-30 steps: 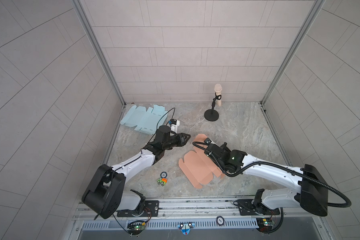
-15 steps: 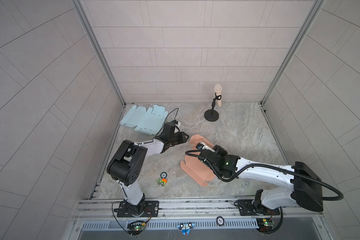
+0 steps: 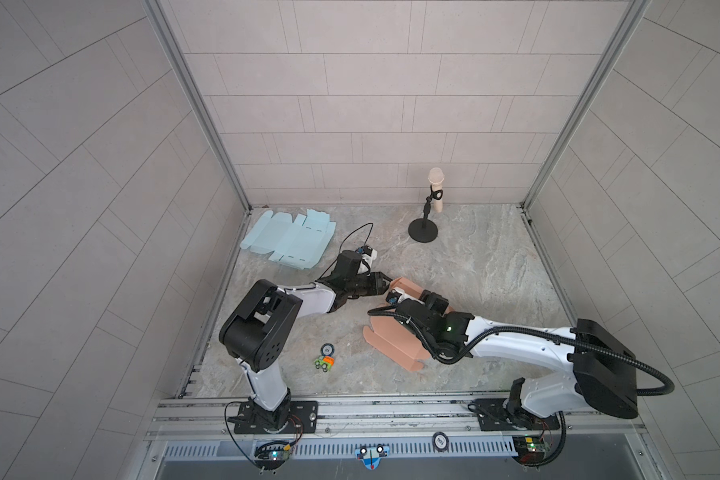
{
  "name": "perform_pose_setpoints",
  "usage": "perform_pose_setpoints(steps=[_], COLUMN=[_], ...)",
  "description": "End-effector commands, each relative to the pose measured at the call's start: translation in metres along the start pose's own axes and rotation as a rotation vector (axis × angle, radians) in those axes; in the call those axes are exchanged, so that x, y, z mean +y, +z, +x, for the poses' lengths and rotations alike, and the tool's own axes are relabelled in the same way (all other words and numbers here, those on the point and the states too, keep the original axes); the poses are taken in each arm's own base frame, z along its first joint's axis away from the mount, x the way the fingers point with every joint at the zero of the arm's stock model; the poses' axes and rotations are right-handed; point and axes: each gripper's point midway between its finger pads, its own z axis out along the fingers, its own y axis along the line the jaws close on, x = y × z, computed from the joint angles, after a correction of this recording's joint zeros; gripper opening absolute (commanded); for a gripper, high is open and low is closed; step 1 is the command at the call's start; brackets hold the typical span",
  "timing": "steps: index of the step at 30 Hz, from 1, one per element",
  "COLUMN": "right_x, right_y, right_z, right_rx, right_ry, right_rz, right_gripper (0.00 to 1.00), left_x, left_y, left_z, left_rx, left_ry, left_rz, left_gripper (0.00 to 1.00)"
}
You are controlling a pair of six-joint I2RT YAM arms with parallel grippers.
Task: Fold the paper box
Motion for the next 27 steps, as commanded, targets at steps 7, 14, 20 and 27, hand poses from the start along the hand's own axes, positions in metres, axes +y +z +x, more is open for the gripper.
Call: perform_pose_setpoints(steps=[7,14,20,27], right_x=[0.008,0.016,0.021,0.031], right_y=[0.006,0.0,-0.004,-0.005], right_z=[-0.003,-0.007,-0.01,-0.012], right_rx=[-0.033,-0.066,-0.076,-0.085], right_ry=[-0.102,-0.146,-0.163,-0.182], right_rz=[0.029,0.041,0.035,0.01], right_gripper=[0.0,0.0,0.0,0.0], left_x=[-0.014,-0.005,-0.014,-0.019], left_y=[-0.015,-0.031,-0.04,-0.043], left_z=[0.019,0.04,0.059,0.066], left_rx=[-0.012,-0.038,-0.07,-0.094], left_ry=[0.038,0.048,0.079,0.131], left_rz=[0.058,0.031,0.063,0.05], left_gripper=[0.38,0.39,0.47,0.57])
